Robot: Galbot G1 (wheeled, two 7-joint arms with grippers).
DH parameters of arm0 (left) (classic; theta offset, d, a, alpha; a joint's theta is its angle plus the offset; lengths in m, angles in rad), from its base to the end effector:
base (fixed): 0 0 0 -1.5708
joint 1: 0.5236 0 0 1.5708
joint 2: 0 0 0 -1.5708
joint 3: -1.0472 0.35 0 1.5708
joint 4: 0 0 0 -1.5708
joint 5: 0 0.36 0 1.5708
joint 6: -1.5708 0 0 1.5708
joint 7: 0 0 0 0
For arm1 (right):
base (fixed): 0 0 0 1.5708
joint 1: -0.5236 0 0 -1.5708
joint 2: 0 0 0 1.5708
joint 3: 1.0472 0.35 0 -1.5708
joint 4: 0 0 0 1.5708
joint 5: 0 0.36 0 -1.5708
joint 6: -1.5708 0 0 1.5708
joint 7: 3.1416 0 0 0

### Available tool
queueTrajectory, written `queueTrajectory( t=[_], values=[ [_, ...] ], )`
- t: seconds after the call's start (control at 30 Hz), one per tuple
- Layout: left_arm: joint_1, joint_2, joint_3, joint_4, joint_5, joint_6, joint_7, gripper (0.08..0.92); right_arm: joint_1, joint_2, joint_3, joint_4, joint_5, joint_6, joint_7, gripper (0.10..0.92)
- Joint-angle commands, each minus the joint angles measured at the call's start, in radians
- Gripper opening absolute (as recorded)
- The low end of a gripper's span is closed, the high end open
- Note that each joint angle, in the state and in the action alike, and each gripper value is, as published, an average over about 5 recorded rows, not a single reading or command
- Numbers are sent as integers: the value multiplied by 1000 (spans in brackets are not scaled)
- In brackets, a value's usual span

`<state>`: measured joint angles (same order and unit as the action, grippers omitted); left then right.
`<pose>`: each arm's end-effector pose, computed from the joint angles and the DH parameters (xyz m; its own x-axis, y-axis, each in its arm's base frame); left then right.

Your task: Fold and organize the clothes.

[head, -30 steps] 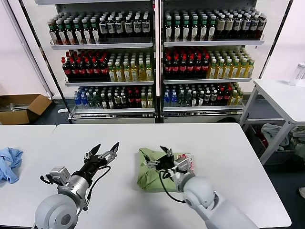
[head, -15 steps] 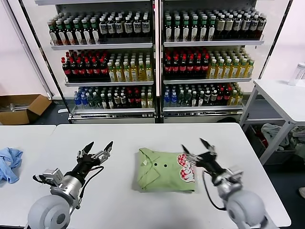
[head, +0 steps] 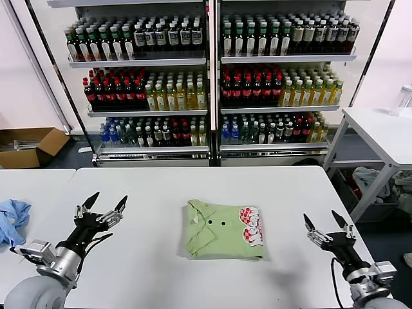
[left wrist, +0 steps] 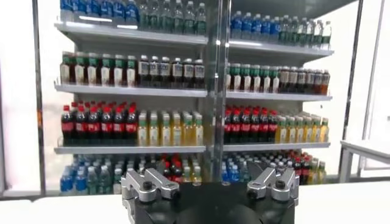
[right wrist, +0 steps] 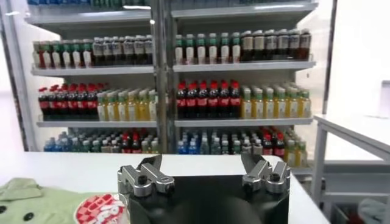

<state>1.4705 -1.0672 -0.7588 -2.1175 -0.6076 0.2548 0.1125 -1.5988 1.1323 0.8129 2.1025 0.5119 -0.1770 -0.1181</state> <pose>0.2283 0.1414 -0.2214 -0.9759 0.2005 0.0862 0.1960 0.9789 -0.0577 0.1935 -0.1513 -0.2530 -0.9855 -0.1092 0.1297 -0.1091 0.9940 0.0075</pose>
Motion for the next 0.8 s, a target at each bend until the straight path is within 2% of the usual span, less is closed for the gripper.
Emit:
queueTrajectory(
  t=[0.03,0.2,0.47,0.8],
  values=[
    [58,-44,-100,-9,64,-53,94,823,-76,44,125,34,24,10,-54,823],
    [55,-105,-130,-38,75,-50,130,823,-80,78,111,61,13,43,-109,823],
    [71,-186,-152,-80,159,-54,179,823,-76,122,95,54,-88,61,-165,823],
    [84,-196,-172,-106,233,-65,233,823,-50,151,152,44,-96,53,-192,823]
  ],
)
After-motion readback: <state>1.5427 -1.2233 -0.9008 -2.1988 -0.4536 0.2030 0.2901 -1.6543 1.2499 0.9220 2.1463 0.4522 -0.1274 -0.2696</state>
